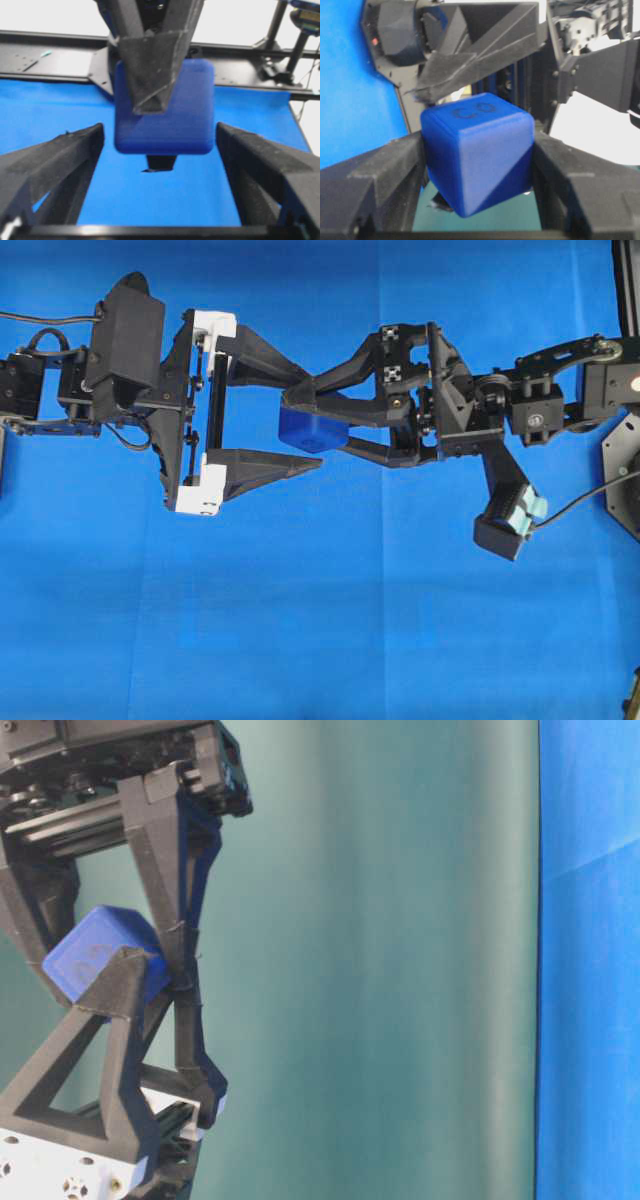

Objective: Handover the blue block to the right arm after grasping it with the left arm, then place it in the designated position.
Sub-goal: 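Open the left gripper and pull the right gripper away with the cube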

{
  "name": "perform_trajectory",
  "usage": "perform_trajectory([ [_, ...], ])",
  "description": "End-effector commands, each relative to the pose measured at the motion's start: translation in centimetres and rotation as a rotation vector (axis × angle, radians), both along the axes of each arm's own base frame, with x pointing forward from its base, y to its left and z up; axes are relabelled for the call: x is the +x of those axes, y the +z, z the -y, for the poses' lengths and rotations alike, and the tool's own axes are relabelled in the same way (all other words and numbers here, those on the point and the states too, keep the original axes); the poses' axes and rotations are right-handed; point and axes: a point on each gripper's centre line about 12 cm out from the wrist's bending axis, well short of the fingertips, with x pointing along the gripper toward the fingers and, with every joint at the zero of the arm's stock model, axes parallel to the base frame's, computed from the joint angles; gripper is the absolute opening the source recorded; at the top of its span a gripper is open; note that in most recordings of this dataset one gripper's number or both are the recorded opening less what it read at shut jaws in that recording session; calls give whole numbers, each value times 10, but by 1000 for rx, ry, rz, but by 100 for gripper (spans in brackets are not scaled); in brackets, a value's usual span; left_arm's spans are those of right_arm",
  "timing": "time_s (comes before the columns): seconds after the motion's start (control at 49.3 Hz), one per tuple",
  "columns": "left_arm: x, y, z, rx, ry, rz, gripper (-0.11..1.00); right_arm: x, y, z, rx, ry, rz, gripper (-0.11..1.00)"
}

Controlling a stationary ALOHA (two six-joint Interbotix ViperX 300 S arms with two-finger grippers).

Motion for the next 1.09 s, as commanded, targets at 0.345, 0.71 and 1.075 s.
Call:
perform_trajectory([
  [0.345,-23,17,-1,0,1,55,93,-47,15,-3,16,-34,23,53],
  [0.71,-39,15,-2,0,3,60,93,-79,16,-6,23,-88,-18,53],
  [1.075,-40,15,-3,-2,5,58,93,-80,15,-7,28,-92,-28,53],
])
